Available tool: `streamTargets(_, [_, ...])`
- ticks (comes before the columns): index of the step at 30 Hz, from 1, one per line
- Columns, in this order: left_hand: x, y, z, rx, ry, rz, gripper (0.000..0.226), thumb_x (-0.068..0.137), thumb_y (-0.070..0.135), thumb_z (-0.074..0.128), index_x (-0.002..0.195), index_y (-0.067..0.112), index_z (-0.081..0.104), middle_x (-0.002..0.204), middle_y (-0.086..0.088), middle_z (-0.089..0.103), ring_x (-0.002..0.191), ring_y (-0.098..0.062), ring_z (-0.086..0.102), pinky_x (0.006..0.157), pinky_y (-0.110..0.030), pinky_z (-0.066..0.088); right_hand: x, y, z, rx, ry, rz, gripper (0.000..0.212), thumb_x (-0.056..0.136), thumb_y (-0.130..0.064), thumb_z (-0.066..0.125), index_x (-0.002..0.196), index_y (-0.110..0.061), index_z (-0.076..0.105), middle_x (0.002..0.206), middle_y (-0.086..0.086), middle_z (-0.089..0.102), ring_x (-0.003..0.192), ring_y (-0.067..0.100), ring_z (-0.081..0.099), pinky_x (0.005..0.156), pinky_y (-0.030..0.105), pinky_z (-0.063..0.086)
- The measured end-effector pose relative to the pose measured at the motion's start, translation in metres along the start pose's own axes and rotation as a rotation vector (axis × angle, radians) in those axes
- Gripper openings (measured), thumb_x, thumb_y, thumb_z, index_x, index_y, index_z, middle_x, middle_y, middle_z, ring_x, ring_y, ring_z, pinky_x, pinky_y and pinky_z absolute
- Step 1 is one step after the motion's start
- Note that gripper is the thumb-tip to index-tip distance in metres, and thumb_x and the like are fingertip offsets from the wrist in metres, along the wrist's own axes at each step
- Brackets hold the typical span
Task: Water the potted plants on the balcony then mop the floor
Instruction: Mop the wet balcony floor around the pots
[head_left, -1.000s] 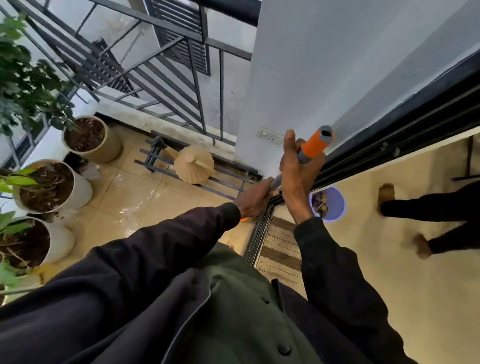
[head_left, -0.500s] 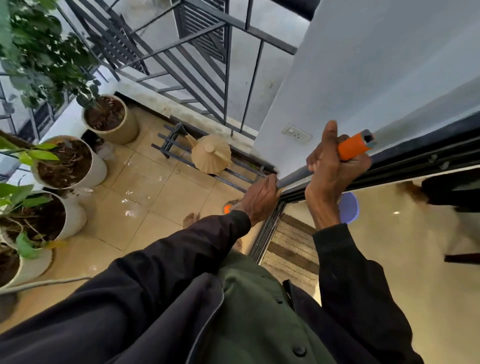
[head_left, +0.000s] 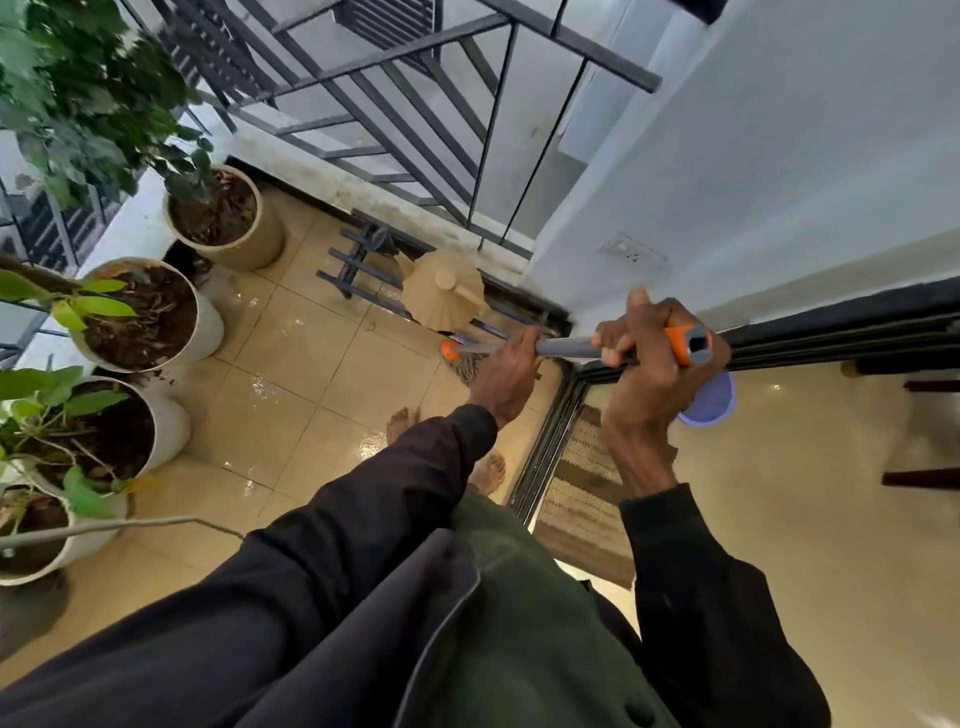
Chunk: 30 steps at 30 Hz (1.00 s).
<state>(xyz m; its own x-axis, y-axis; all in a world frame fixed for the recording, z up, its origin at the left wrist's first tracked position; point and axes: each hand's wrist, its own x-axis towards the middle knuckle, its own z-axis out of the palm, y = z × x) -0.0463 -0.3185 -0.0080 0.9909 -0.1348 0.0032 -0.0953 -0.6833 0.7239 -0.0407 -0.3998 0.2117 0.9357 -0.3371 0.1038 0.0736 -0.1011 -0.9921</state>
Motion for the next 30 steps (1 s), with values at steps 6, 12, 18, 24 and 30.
streamTargets(6, [0.002,-0.034,-0.017,0.037,0.057,-0.105,0.013,0.104,0.01,0.053,0.117,0.012,0.051,0.108,-0.008,0.058,0.088,-0.02,0.06,0.07,-0.037,0.058,0.006,0.006,0.023,0.095,-0.037,0.049,0.033,0.091,0.003,0.06,0.062,-0.012,0.057,0.047,-0.002,0.052,0.046,0.024,0.049,0.063,0.038,0.051])
streamTargets(12, [-0.013,-0.059,-0.037,0.067,-0.006,-0.134,0.017,0.101,0.017,0.059,0.116,0.01,0.055,0.108,-0.009,0.059,0.086,-0.022,0.059,0.072,-0.042,0.059,-0.003,0.017,0.034,0.091,-0.165,0.076,0.046,0.095,0.003,0.053,0.053,-0.015,0.047,0.043,-0.002,0.04,0.039,0.02,0.037,0.055,0.034,0.039])
streamTargets(18, [-0.003,-0.054,-0.058,-0.046,-0.167,-0.057,0.014,0.1,0.01,0.057,0.114,0.008,0.057,0.101,-0.012,0.063,0.083,-0.023,0.059,0.076,-0.045,0.056,0.027,-0.01,0.057,0.002,-0.281,0.066,0.051,0.095,0.0,0.057,0.049,-0.015,0.043,0.042,0.005,0.032,0.039,0.024,0.031,0.049,0.034,0.035])
streamTargets(24, [0.017,-0.039,-0.054,-0.262,-0.422,-0.085,0.018,0.1,0.006,0.055,0.118,0.009,0.057,0.106,-0.012,0.065,0.093,-0.025,0.06,0.087,-0.046,0.053,0.038,-0.014,0.064,-0.16,-0.412,-0.007,0.048,0.096,-0.006,0.064,0.051,-0.012,0.046,0.045,0.005,0.039,0.04,0.031,0.039,0.048,0.049,0.044])
streamTargets(30, [0.016,-0.035,-0.034,-0.205,-0.327,0.022,0.022,0.104,0.022,0.052,0.124,0.014,0.052,0.103,-0.008,0.066,0.085,-0.023,0.062,0.074,-0.044,0.056,0.019,-0.007,0.061,-0.141,-0.202,-0.087,0.043,0.097,-0.018,0.064,0.056,-0.015,0.051,0.048,0.007,0.042,0.043,0.036,0.044,0.048,0.054,0.045])
